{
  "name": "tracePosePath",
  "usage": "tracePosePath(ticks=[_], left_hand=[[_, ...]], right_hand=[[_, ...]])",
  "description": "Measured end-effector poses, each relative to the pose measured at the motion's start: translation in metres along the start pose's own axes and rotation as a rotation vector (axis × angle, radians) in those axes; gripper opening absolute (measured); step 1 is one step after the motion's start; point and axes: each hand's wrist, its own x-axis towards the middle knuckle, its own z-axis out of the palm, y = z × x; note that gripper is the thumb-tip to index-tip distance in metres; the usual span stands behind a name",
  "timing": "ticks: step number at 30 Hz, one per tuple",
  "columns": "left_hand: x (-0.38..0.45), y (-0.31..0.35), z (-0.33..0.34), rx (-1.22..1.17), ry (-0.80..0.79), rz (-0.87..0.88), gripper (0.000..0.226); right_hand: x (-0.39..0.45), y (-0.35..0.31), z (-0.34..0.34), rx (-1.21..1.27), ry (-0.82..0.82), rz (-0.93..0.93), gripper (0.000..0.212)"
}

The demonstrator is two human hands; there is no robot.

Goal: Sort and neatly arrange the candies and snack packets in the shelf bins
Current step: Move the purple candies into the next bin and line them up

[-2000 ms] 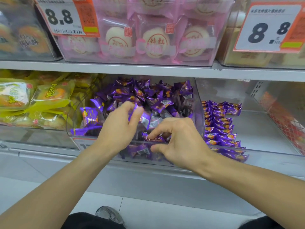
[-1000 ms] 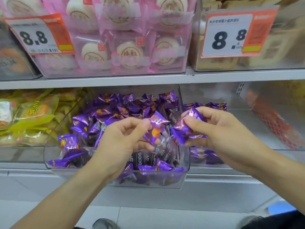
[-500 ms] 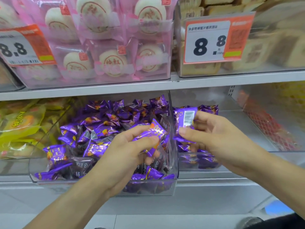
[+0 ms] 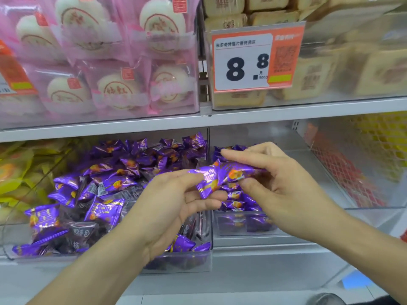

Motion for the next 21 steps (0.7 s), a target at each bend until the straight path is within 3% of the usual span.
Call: tracePosePath(ticks=[5, 8, 13, 21], left_hand=[[-0.010, -0.006, 0.000, 0.014, -0.082, 0.059, 0.026], [-0.011, -0.010, -0.005, 0.096, -0.069, 0.127, 0.024], [-0.013, -0.009, -0.005, 0.125, -0.040, 0.154, 0.020], [-0.014, -0.004, -0.003, -0.065, 0.012, 0.049, 0.022]], right_hand=[[-0.004, -0.001, 0.004, 0.201, -0.148, 0.037, 0.046], [-0.002, 0.001, 0.001, 0.260, -0.074, 0.002, 0.039], [-0.004, 0.005, -0.011, 0.461, 0.078, 0.240, 0.054], [0.004, 0.006, -0.018, 0.703, 0.032, 0.443, 0.024]])
